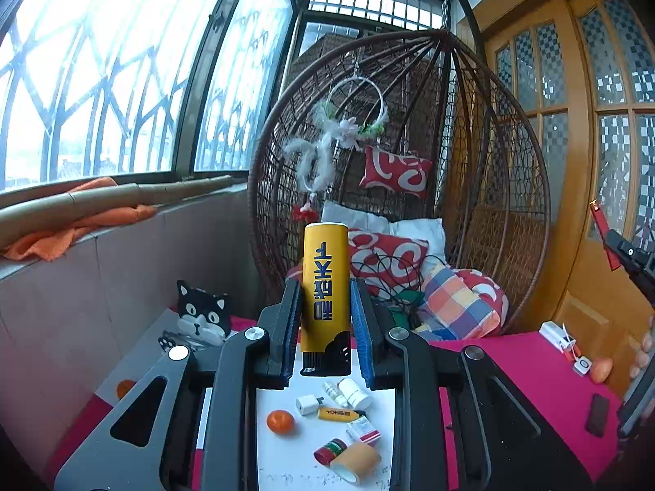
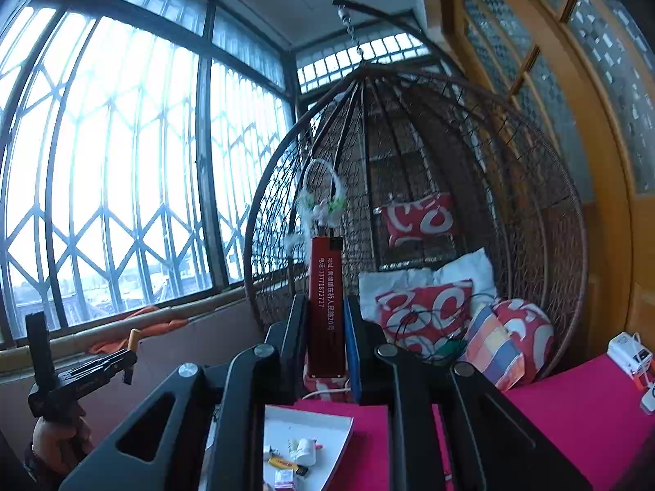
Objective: Organize rigid objects
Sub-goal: 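Carry the yellow lighter and red USB stick toward the white tray with both tools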
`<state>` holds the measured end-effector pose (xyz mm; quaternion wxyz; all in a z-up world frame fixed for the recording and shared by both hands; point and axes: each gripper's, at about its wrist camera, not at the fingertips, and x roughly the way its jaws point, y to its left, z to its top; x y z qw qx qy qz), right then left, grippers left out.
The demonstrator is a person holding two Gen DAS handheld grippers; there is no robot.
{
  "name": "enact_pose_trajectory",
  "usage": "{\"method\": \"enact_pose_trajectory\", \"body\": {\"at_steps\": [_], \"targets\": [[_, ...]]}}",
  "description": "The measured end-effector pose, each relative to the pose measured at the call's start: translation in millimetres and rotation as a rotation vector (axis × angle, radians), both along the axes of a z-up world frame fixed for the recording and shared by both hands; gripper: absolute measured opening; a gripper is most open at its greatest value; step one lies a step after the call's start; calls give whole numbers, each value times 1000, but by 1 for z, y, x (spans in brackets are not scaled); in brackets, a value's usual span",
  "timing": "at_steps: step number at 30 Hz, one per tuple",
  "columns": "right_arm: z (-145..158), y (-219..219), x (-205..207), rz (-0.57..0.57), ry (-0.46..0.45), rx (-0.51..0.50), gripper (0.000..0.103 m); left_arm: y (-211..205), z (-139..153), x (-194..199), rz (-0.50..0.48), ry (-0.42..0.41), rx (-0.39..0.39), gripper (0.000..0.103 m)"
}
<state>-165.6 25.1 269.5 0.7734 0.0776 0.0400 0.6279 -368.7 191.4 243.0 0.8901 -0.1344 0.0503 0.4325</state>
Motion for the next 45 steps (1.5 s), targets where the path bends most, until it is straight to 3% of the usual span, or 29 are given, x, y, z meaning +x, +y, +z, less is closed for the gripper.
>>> {"method": "enact_pose_trajectory", "body": {"at_steps": [17,24,31,40,45], "targets": [[-22,43,-4,91,51,-112,15,12,-14,3,-5,20,-42,23],[-44,77,-9,141,73,-206,15,36,-36,14,-31,47,-113,23],[-92,128,-18,195,88,-363,15,83,-89,46,-91,91,-281,23],[-179,190,-21,223,147,-613,15,117,-153,82,-116,185,-442,23],[-211,204,-19,225,180,-681,15,124,-174,92,-125,217,-491,23]]}}
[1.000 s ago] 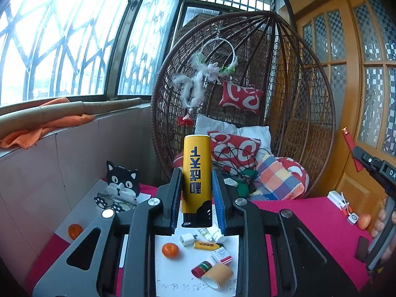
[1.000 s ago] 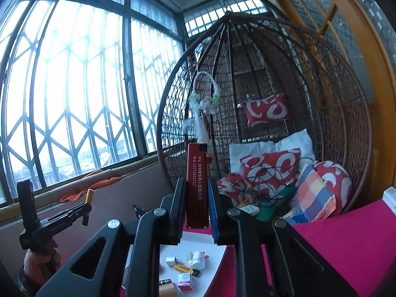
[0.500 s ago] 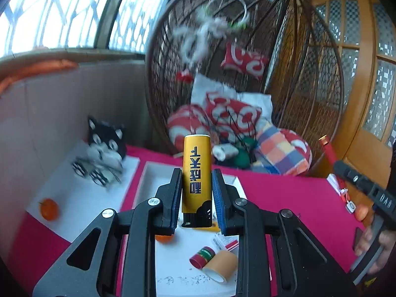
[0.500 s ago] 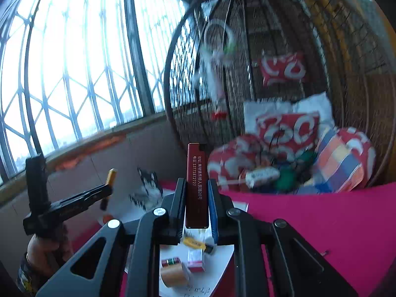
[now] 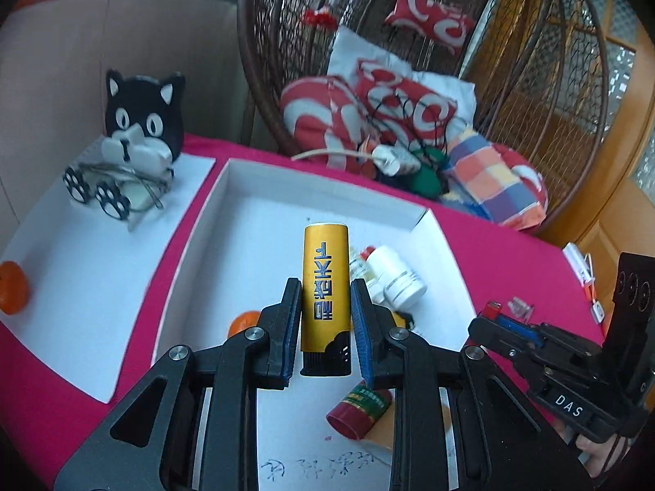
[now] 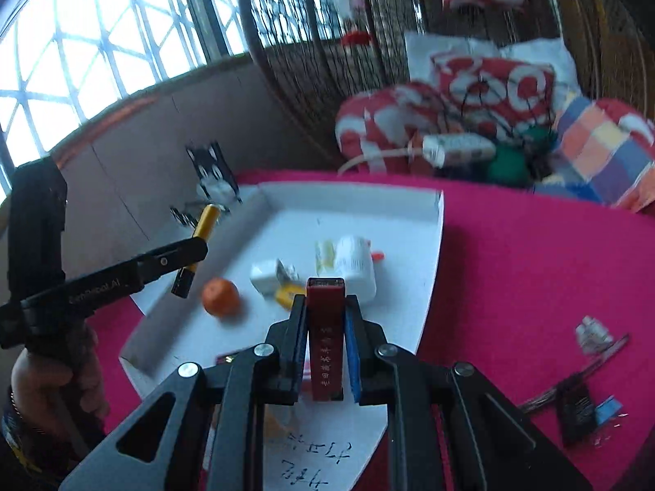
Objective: Organize rigid objects
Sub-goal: 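Carry the yellow lighter and red USB stick toward the white tray with both tools, then open the left tool over the tray while the right tool releases the USB stick, then swing both tools back toward the remaining objects on the table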
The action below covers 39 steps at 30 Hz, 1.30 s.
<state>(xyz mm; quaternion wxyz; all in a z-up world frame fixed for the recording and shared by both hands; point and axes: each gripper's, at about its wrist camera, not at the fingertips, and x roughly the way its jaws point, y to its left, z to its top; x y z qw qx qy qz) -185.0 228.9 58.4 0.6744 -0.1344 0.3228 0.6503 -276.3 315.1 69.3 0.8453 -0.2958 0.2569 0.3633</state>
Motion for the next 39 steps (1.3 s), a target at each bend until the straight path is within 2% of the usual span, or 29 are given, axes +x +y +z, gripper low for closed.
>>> {"method": "enact_pose_trajectory", "body": {"at_steps": [7,9,10,11,13,18,21,26,27,30,32,34,36,39], "targets": [[1,1,2,-1,19,16,17,5,-9,10,4,43,-8,23],[3,3,3,-25,-6,25,38,5,-9,10,10,56,-1,27],[6,0,4,-44,-14,33,66,4,-8,11,15,64,10,44],[8,-3,6,-58,-10,50,89,4,-7,10,22,66,21,76],[11,-7,8,-69,-8,76,93,0,-1,5,42,52,51,101],[32,-30,16,-91,50,154,93,-13,28,-18,94,12,126,102],[58,-56,25,-113,82,243,93,-32,63,-41,119,-46,202,102],[121,-138,50,-154,109,471,93,-79,154,-89,152,-185,369,102],[132,-153,55,-166,110,509,93,-95,183,-102,169,-217,438,102],[171,-219,80,-231,115,650,93,-132,245,-129,203,-296,597,102],[192,-266,96,-293,111,737,103,-163,295,-146,251,-349,753,102],[206,-306,106,-340,86,805,103,-186,336,-159,299,-393,876,102],[217,-351,113,-404,58,871,103,-202,371,-172,309,-469,928,102],[224,-404,122,-480,54,952,103,-221,416,-192,310,-588,943,102]]}}
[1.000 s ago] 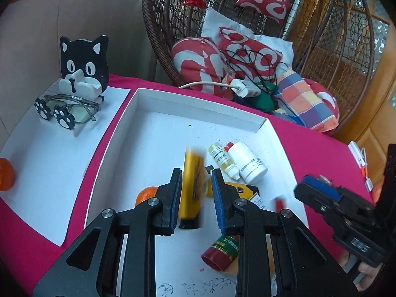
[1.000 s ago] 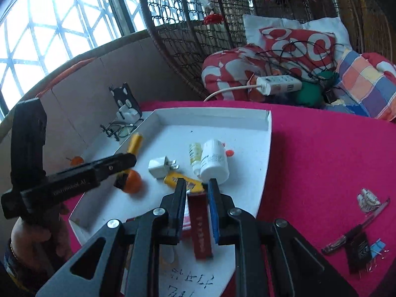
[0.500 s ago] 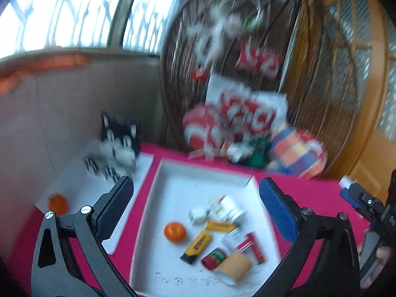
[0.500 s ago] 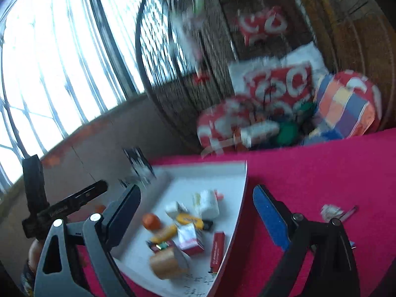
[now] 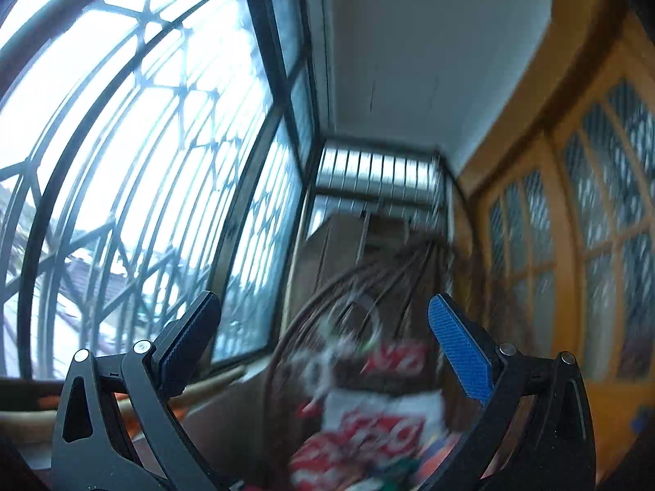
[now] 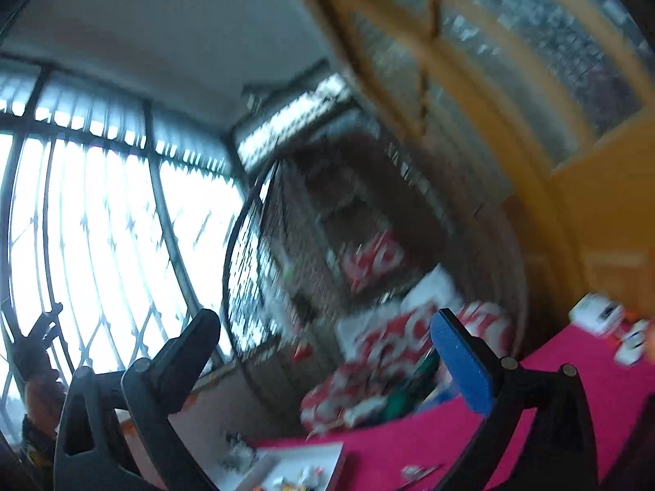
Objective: Organize rigid objects
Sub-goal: 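Swing both tools back toward the remaining objects on the table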
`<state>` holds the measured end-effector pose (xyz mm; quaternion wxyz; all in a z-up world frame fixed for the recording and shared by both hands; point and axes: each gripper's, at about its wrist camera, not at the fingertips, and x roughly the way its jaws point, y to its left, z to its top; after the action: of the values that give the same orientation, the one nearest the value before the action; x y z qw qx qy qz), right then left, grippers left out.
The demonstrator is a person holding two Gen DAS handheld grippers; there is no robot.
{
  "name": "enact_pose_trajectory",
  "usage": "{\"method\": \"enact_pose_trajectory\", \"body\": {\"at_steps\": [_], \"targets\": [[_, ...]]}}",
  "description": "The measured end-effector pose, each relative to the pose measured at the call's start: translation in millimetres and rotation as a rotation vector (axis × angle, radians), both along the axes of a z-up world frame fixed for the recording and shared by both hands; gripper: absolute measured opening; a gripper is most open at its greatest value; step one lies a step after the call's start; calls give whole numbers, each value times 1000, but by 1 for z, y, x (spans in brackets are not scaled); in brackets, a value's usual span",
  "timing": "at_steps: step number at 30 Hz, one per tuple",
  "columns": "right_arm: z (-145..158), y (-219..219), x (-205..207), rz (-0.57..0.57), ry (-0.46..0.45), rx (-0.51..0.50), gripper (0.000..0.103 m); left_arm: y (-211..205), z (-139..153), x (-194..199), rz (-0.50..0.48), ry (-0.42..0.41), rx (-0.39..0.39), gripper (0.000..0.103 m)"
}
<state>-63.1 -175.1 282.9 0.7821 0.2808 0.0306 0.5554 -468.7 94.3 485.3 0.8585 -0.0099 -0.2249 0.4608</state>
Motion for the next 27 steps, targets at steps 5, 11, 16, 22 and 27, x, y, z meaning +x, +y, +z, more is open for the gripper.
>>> {"method": "enact_pose_trajectory", "body": {"at_steps": [5,11,16,22,27], "targets": [[14,-69,6,-203,-38,65,103,-56,56,-33,42,-68,136,102],[40,-138,11,-440,-49,131,103,-148,97,-110,207,-210,400,102],[44,-215,43,-579,107,252,103,-220,103,-195,390,-304,536,102],[51,-286,49,-836,110,185,103,-252,90,-286,617,-318,464,102],[82,-278,5,-1052,-54,15,103,-240,82,-312,651,-274,385,102]]}}
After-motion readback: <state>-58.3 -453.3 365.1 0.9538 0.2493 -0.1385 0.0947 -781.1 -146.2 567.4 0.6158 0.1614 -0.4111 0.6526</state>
